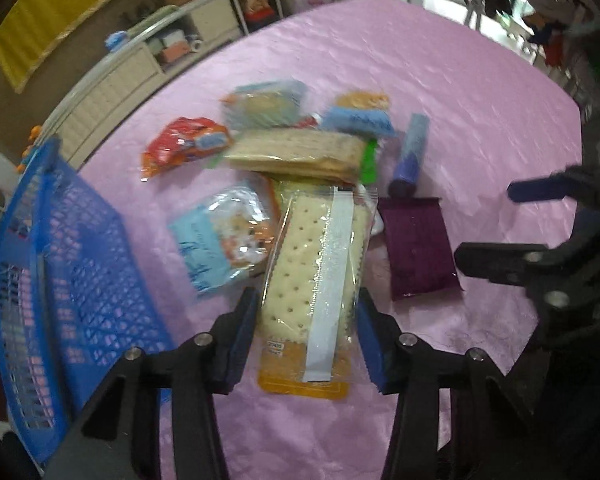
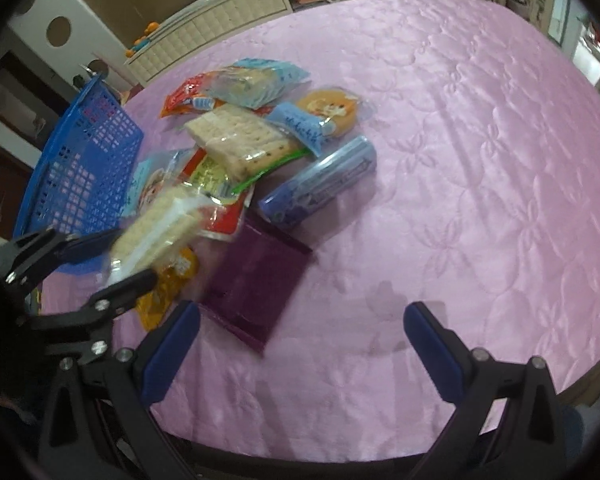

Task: Organize snacks
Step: 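Grasp the cracker pack with the left tool while the right tool grasps the purple wrapper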

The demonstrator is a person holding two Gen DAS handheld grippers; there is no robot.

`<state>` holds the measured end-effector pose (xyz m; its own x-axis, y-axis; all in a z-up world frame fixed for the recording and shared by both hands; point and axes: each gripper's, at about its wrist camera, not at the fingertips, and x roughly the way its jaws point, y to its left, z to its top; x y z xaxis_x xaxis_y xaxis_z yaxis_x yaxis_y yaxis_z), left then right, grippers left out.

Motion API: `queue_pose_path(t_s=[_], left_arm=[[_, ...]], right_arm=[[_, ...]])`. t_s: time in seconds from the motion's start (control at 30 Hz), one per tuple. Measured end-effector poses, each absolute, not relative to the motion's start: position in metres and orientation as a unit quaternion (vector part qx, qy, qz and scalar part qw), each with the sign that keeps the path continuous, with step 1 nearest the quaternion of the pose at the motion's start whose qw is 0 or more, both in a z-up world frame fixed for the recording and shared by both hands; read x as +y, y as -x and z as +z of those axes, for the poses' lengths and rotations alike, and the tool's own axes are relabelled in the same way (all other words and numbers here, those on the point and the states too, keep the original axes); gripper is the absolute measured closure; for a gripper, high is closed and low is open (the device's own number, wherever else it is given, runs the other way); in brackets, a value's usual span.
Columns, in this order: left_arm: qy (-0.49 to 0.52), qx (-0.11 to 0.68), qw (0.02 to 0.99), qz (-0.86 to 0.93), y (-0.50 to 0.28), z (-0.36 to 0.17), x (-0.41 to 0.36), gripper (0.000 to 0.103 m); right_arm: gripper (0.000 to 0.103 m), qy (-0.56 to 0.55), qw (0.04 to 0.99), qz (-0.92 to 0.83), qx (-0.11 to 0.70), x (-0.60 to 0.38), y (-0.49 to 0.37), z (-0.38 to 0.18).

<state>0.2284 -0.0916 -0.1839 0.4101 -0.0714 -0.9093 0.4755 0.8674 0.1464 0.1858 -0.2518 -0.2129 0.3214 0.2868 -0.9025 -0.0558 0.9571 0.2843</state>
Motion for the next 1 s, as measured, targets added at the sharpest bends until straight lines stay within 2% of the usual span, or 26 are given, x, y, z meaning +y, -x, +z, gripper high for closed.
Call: queue_pose_path(t_s=[0.27,0.67,0.8,0.87,0.93,1.0], left_arm=[[-0.170,0.505,0.833,-0.151,-0.214,-0.172,-0.073,0.058],[-0.137,0.503,0.839,-0.158,-0.222,-0.190,-0.067,0.058],[-0.138,0.503,0.838,-0.159,-0.219,-0.190,-0.065,0.058],[-0.133,0.506,0.838,-0.154,-0.219,-0.190,-0.063,0.058],[-0.129,0.508,0.838,-0.148,-0.218,-0.190,-0.062,0.058],[-0.131,0.509,0.839,-0.145,-0.213,-0.189,-0.064,0.058]], right_arm=[[0.002,-0.126,0.792,0.078,0.593,-0.230,-0.201,-0.226],[0.004,0.003,0.805,0.018,0.593,-0.186,-0.208,-0.239],[0.013,0.038,0.815,0.023,0.577,-0.181,-0.198,-0.239],[0.022,0.043,0.818,0.030,0.573,-0.185,-0.192,-0.236],[0.038,0.048,0.822,0.039,0.567,-0.188,-0.183,-0.234],[0.040,0.049,0.823,0.047,0.564,-0.194,-0.175,-0.233]])
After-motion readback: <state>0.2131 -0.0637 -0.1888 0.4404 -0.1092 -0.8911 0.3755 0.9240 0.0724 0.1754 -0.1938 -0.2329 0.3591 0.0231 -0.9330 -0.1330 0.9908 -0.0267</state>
